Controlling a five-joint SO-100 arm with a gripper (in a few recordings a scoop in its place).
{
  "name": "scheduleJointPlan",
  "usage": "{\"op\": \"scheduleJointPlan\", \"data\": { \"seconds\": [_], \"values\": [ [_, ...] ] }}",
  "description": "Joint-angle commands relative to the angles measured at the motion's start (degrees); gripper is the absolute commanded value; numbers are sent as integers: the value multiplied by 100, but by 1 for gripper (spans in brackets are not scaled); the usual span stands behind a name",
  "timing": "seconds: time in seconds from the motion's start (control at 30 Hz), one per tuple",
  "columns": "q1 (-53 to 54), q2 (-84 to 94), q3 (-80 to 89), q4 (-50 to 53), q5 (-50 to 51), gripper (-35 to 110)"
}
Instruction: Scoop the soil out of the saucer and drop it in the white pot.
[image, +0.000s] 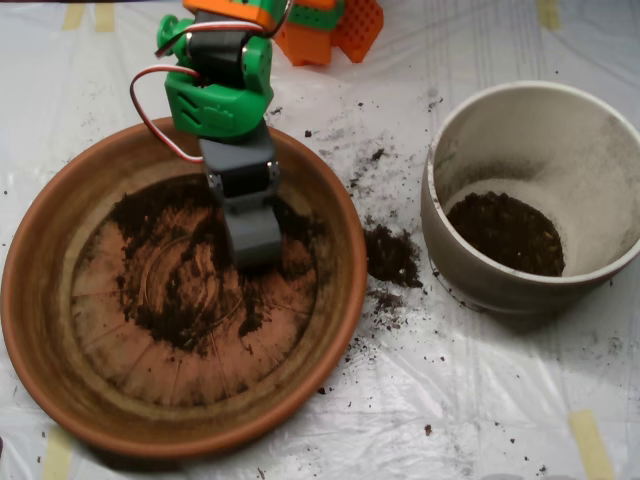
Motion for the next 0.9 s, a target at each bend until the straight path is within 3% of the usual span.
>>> {"op": "scheduleJointPlan", "data": {
  "seconds": [0.0,0.17,0.47,0.87],
  "values": [
    [132,123,246,167,-141,15],
    [9,114,132,501,-62,0],
    [-237,-193,-721,1503,229,-1],
    [-536,984,-1758,1644,1942,-1]
  ]
}}
